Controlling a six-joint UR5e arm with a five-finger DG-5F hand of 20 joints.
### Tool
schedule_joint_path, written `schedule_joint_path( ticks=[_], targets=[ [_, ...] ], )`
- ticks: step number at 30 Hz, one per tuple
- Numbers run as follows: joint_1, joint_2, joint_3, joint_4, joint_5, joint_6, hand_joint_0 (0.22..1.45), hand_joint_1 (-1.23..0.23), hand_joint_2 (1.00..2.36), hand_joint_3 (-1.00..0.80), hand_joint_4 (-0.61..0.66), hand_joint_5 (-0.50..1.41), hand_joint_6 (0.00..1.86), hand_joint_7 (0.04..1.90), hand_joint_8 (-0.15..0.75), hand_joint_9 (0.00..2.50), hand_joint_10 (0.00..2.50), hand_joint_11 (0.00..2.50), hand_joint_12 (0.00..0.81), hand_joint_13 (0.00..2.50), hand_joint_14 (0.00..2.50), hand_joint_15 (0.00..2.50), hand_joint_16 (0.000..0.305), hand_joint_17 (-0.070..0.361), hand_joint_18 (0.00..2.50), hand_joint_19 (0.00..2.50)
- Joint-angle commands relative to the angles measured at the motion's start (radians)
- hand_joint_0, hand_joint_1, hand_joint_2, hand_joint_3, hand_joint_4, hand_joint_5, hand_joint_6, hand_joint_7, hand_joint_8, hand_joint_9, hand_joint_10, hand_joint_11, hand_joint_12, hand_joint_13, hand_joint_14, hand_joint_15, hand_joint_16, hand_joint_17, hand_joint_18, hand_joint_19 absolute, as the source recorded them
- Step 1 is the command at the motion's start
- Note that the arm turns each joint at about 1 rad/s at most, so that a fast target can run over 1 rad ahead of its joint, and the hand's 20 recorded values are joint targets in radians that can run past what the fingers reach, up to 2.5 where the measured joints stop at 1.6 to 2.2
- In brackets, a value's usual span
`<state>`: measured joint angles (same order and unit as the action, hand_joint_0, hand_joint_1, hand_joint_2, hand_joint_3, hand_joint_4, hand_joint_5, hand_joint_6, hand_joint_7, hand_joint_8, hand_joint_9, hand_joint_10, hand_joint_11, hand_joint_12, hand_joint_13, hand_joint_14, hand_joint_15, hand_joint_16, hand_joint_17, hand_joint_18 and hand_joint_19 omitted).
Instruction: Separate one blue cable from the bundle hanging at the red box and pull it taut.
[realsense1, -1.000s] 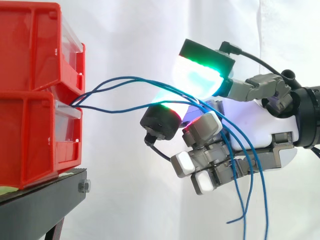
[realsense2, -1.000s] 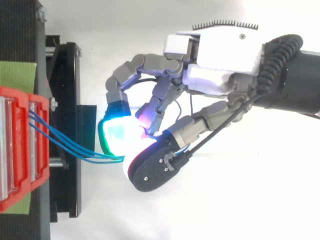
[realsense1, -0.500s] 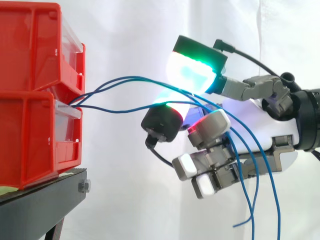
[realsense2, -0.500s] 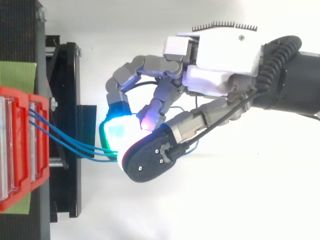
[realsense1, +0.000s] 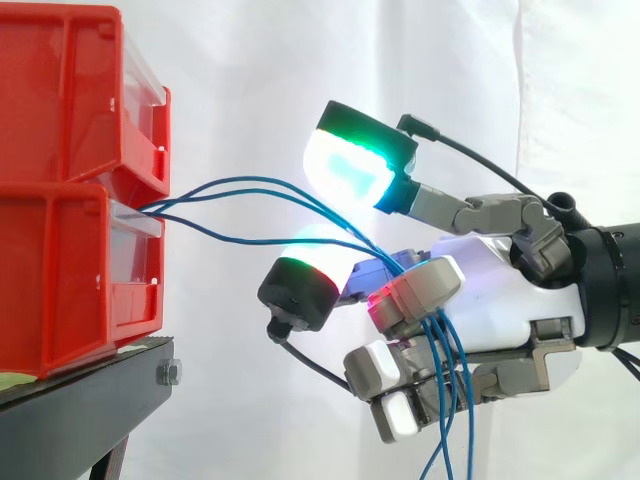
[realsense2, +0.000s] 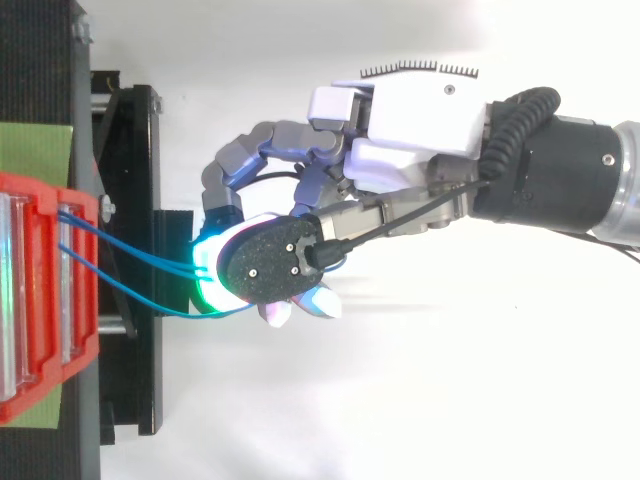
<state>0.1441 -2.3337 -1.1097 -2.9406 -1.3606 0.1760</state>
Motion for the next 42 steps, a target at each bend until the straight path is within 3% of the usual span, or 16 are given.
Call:
schedule_joint_path(
  ticks=[1, 6, 14, 20, 29, 38, 41, 42],
  targets=[
    [0.000, -0.001, 0.001, 0.001, 0.000, -0.010, 0.48, -0.58, 1.00, -0.50, 0.11, -0.17, 0.91, 1.00, 0.383, 1.40, 0.02, 1.28, 0.411, 1.13, 0.02, 0.74, 0.058, 0.131, 0.92, 0.69],
    [0.002, -0.001, -0.001, 0.006, -0.002, -0.030, 0.61, -0.65, 1.00, -0.50, 0.08, -0.17, 0.90, 1.04, 0.351, 1.39, 0.02, 1.31, 0.378, 1.13, 0.03, 0.77, 0.052, 0.117, 0.88, 0.72],
    [0.000, 0.001, -0.001, 0.017, 0.000, -0.035, 0.66, -0.79, 1.02, -0.30, 0.02, -0.18, 0.92, 1.06, 0.342, 1.32, 0.02, 1.30, 0.375, 1.11, 0.03, 0.76, 0.051, 0.115, 0.88, 0.69],
    [0.002, 0.001, -0.001, 0.017, 0.000, -0.035, 0.78, -0.86, 1.00, -0.50, -0.06, -0.19, 0.94, 1.01, 0.320, 1.25, 0.02, 1.26, 0.358, 1.05, 0.03, 0.74, 0.049, 0.109, 0.84, 0.63],
    [0.002, -0.001, -0.001, 0.017, 0.000, -0.035, 0.67, -0.91, 1.00, -0.50, 0.01, -0.17, 0.93, 1.02, 0.327, 1.24, 0.02, 1.25, 0.359, 1.00, 0.03, 0.72, 0.048, 0.107, 0.80, 0.61],
    [0.002, -0.001, -0.001, 0.015, 0.001, -0.035, 0.53, -0.95, 1.00, -0.50, -0.03, -0.15, 0.91, 1.03, 0.337, 1.25, 0.02, 1.22, 0.372, 0.99, 0.03, 0.70, 0.050, 0.112, 0.79, 0.62],
    [0.002, -0.001, -0.001, 0.012, 0.000, -0.035, 0.47, -0.87, 1.00, -0.50, 0.01, -0.15, 0.91, 1.02, 0.363, 1.25, 0.02, 1.21, 0.391, 0.99, 0.02, 0.69, 0.054, 0.122, 0.80, 0.62],
    [0.002, -0.001, -0.001, 0.012, -0.002, -0.035, 0.50, -0.73, 1.00, -0.50, 0.02, -0.15, 0.90, 1.02, 0.357, 1.27, 0.02, 1.20, 0.385, 0.98, 0.02, 0.69, 0.053, 0.119, 0.79, 0.63]
  ],
)
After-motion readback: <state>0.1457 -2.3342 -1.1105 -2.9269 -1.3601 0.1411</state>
